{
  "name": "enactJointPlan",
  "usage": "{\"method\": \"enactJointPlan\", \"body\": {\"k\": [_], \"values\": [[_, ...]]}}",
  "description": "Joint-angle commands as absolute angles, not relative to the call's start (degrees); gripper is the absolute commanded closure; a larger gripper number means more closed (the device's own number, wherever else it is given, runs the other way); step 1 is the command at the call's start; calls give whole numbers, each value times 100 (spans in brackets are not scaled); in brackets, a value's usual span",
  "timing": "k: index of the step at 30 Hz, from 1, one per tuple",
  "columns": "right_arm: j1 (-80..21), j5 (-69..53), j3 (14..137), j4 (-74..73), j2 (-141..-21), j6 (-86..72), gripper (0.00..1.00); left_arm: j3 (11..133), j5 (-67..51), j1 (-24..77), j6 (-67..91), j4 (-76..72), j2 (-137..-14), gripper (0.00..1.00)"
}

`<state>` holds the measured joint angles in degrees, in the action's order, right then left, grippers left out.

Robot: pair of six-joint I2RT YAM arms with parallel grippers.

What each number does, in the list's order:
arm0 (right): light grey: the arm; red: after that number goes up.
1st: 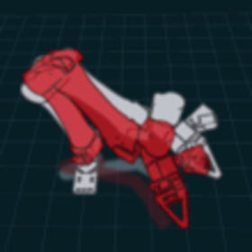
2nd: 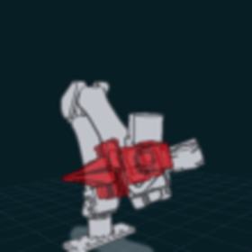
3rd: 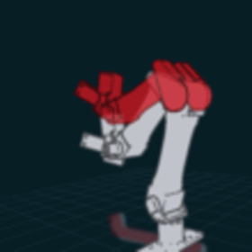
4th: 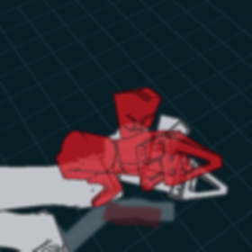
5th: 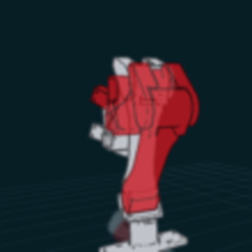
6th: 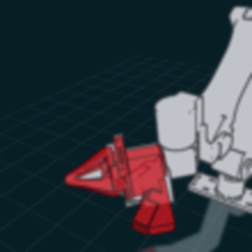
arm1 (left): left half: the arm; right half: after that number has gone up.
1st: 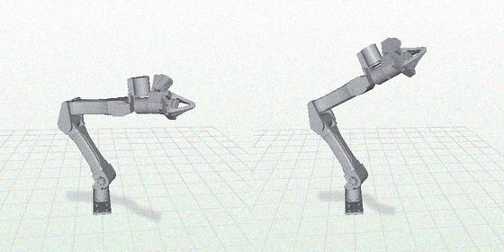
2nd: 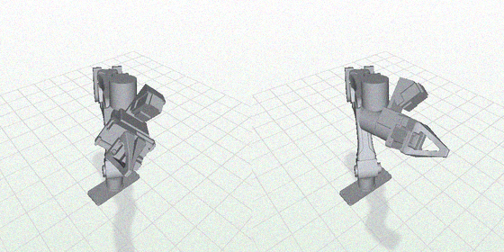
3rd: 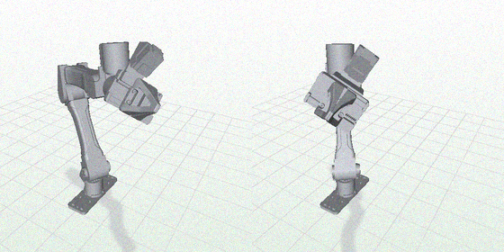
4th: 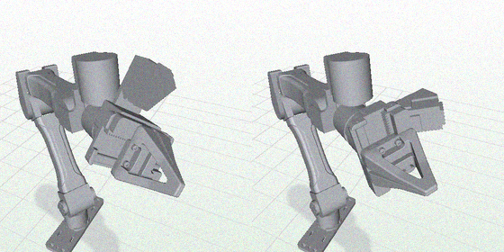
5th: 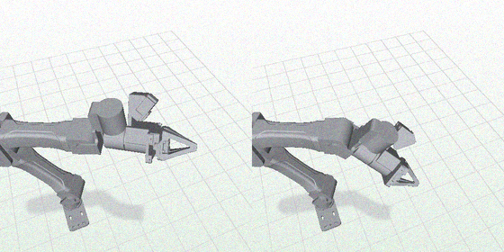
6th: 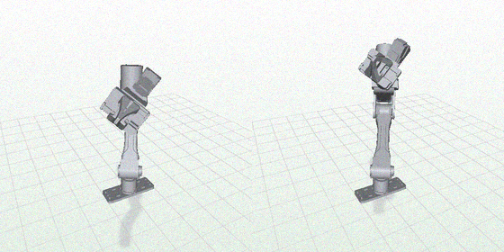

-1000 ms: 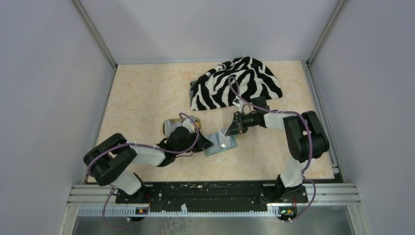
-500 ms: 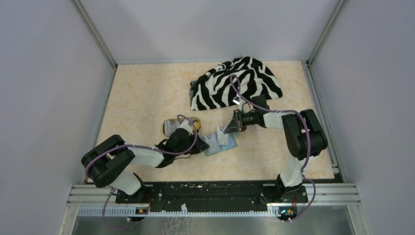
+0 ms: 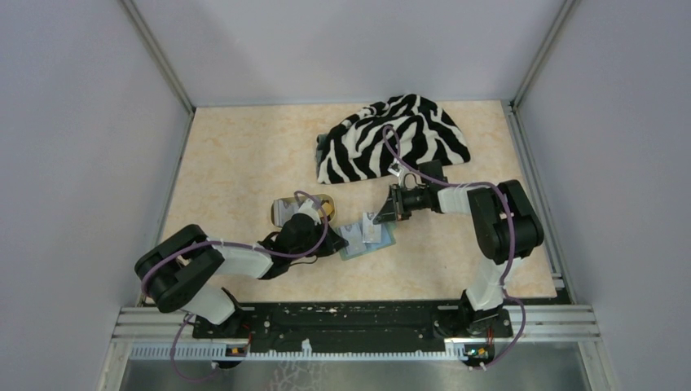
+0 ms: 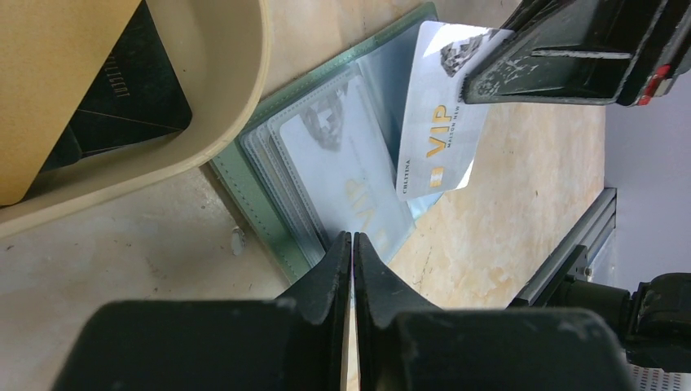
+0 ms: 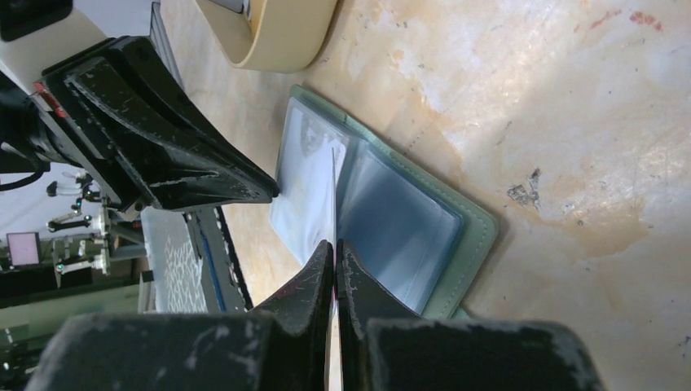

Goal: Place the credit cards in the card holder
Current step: Insert the credit card into the storage box.

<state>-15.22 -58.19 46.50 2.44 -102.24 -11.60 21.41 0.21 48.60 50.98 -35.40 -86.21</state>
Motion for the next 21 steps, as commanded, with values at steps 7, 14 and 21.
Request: {"method": "enactJointPlan", "body": {"k": [7, 14, 21], "values": [[-1507, -5748, 4616, 246, -10408, -1020, 100, 2037, 90, 4869, 5050, -3348, -8720, 91], [-1586, -5530, 4639, 182, -10418, -1040, 100, 2031, 79, 4869, 5047, -3357, -8733, 92], [-1586, -5014, 4505, 490, -10126, -1443, 100, 2010, 92, 4869, 5054, -3366, -8713, 92]]}}
